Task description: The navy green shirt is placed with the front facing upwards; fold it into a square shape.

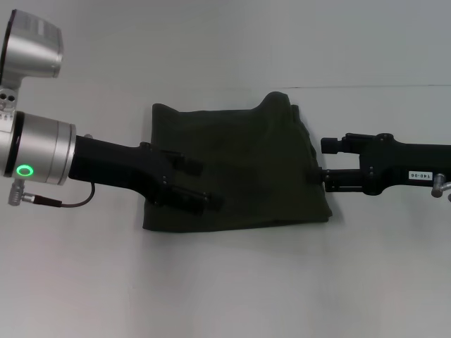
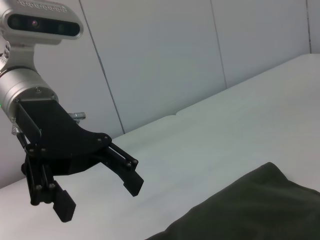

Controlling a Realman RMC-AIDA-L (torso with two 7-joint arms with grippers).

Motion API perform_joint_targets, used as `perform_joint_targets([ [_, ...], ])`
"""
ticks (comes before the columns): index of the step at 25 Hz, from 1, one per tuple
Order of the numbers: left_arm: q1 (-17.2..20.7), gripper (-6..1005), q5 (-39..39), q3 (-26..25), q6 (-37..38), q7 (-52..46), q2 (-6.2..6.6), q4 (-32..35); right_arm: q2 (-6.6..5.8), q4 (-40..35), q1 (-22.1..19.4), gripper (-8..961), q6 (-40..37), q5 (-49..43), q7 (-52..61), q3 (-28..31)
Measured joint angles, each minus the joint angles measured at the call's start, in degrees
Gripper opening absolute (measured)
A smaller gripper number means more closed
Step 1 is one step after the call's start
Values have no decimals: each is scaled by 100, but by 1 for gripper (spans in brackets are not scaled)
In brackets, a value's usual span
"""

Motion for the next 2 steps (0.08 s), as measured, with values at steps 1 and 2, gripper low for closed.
perform_joint_targets([
  [1, 1, 947, -2, 0, 3, 0, 0, 0, 0, 0, 0, 855, 0, 0, 0, 0],
  [2, 1, 947, -4, 0, 5, 0, 0, 0, 0, 0, 0, 855, 0, 0, 0, 0],
])
